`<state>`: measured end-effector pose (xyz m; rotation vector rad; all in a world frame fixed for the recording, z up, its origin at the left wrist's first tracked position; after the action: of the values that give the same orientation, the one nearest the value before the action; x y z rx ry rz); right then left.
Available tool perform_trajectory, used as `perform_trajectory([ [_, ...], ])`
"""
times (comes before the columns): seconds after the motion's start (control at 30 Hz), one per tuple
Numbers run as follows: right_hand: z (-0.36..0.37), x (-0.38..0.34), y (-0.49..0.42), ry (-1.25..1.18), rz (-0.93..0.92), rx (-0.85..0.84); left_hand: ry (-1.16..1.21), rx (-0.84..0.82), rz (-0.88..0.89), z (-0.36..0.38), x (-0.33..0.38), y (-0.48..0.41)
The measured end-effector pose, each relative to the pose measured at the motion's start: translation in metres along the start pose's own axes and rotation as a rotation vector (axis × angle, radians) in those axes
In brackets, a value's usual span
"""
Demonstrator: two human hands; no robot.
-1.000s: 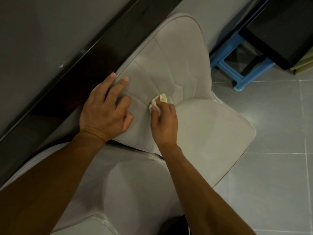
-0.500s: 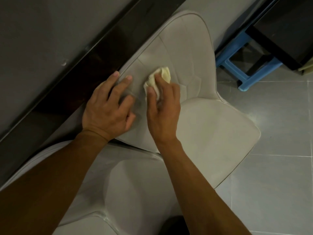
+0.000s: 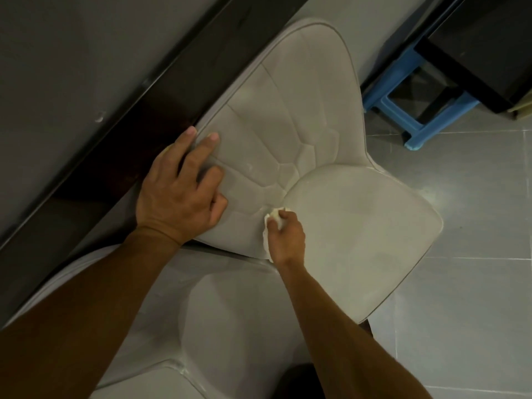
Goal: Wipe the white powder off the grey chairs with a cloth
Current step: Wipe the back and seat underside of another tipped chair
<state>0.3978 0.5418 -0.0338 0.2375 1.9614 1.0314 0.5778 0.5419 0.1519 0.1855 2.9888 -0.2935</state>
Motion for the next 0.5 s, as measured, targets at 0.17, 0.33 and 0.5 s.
perform_trajectory([
  [0.17,-0.012,-0.046,0.022,-0.326,-0.268,0.215,-0.007,-0.002,0.012,-0.001,0.000,-0.001],
  [0.33,-0.002,-0.072,-0.001,-0.159,-0.389,0.174,-0.015,-0.003,0.006,-0.001,0.001,-0.001],
  [0.5,-0.009,-0.049,-0.031,0.007,-0.133,0.054,-0.004,0.003,0.008,-0.001,0.000,-0.001],
])
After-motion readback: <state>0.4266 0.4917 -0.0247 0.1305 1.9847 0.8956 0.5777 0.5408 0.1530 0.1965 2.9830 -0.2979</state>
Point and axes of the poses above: each hand's wrist, its own y-axis away from the middle knuckle, its own z-axis out of the palm, x = y × z, the point moved 5 cm from there along -y, towards the middle knuckle, and after that the axes turned 9 degrees about -x, right-handed, at the moved point
